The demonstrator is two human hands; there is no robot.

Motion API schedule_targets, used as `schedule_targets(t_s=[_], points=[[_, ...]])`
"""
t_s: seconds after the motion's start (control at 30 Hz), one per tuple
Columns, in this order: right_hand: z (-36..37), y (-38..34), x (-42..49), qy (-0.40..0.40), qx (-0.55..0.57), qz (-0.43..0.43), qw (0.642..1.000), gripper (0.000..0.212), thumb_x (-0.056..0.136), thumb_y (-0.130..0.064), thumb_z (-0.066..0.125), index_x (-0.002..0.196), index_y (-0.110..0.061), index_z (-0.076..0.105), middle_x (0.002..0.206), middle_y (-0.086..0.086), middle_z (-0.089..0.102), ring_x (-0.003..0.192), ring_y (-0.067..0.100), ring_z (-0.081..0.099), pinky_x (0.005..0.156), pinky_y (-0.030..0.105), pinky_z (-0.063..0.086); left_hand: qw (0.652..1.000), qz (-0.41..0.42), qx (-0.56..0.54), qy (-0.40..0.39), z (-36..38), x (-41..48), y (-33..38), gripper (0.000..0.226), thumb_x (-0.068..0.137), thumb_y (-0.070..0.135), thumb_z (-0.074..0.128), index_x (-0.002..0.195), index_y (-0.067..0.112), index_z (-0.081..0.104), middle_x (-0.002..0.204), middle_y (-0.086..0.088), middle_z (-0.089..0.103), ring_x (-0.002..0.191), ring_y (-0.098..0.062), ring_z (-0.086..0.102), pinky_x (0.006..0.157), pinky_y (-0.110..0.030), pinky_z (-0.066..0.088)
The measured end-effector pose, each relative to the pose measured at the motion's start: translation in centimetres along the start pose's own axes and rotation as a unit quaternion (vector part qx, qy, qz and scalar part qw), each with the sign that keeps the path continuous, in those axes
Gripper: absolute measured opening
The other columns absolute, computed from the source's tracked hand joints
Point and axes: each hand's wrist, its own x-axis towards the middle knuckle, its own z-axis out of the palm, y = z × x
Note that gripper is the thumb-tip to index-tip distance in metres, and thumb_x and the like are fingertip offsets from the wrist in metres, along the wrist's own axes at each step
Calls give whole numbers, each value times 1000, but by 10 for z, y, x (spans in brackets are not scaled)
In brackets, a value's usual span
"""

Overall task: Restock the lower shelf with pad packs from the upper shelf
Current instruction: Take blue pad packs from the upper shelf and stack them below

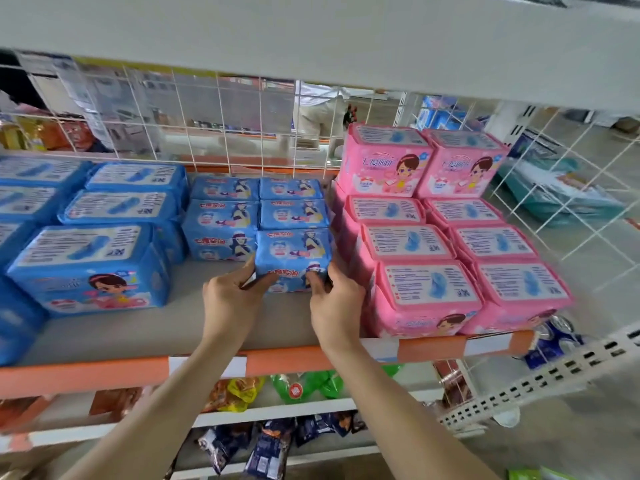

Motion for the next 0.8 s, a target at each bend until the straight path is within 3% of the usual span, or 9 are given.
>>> schedule_targets(t_s=[0.1, 0.17, 0.27, 0.4, 0.5, 0.63, 0.7, 0.8], points=[[-1, 0, -2, -4, 4, 6, 1000, 14, 89, -8, 72, 102, -6, 70, 88, 7, 76, 78, 20, 69, 68, 19, 41, 1000, -7, -3, -5, -2, -2, 4, 46, 81, 25, 83, 125, 18, 70, 86, 11, 74, 72, 1, 56, 64, -21, 49], [-2, -1, -2, -6, 0, 10, 1000, 12, 89, -8, 72, 101, -6, 70, 88, 7, 76, 77, 20, 68, 67, 16, 38, 1000, -12, -8, -8, -2, -2, 4, 46, 80, 25, 83, 124, 19, 71, 93, 7, 77, 77, 0, 59, 69, -26, 52], [-2, -3, 1, -12, -1, 19, 1000, 12, 88, -7, 72, 100, -4, 70, 87, 8, 76, 77, 18, 68, 65, 16, 37, 1000, -11, -11, -11, -1, -2, 4, 44, 81, 26, 83, 123, 18, 72, 101, 4, 77, 77, 4, 62, 68, -20, 53], [1, 0, 8, -12, -14, 31, 999, 9, 89, -10, 72, 95, -6, 70, 86, 9, 76, 78, 23, 71, 66, 31, 51, 1000, -24, -17, -10, 3, 3, 8, 41, 81, 23, 83, 120, 13, 74, 105, -2, 77, 70, 13, 55, 61, -9, 46], [4, 1, 9, -7, -24, 28, 999, 8, 88, -11, 72, 93, -5, 69, 84, 9, 75, 77, 26, 71, 66, 38, 54, 999, -26, -20, -7, 2, 5, 13, 42, 81, 23, 83, 121, 16, 73, 101, 4, 77, 79, 4, 61, 70, -22, 55], [0, 0, 4, -22, -2, 37, 999, 10, 90, -10, 72, 97, -4, 71, 85, 7, 75, 78, 20, 70, 70, 31, 53, 999, -38, -26, -15, -1, -2, 12, 44, 81, 25, 83, 124, 18, 72, 78, 24, 72, 77, -2, 59, 75, -38, 57], [-3, -1, 3, -31, 14, 45, 998, 12, 90, -9, 71, 101, -4, 71, 89, 4, 75, 80, 15, 69, 71, 21, 48, 1000, -22, -16, -9, -1, -6, 13, 46, 81, 23, 83, 125, 17, 71, 80, 26, 71, 74, 3, 58, 75, -33, 57], [-6, -2, 3, -37, 23, 48, 998, 14, 90, -7, 70, 104, -4, 71, 91, 1, 75, 82, 9, 66, 72, 14, 43, 1000, -3, -9, -12, 0, -11, 15, 47, 82, 20, 82, 127, 15, 69, 95, 10, 76, 73, 11, 61, 75, -16, 56]])
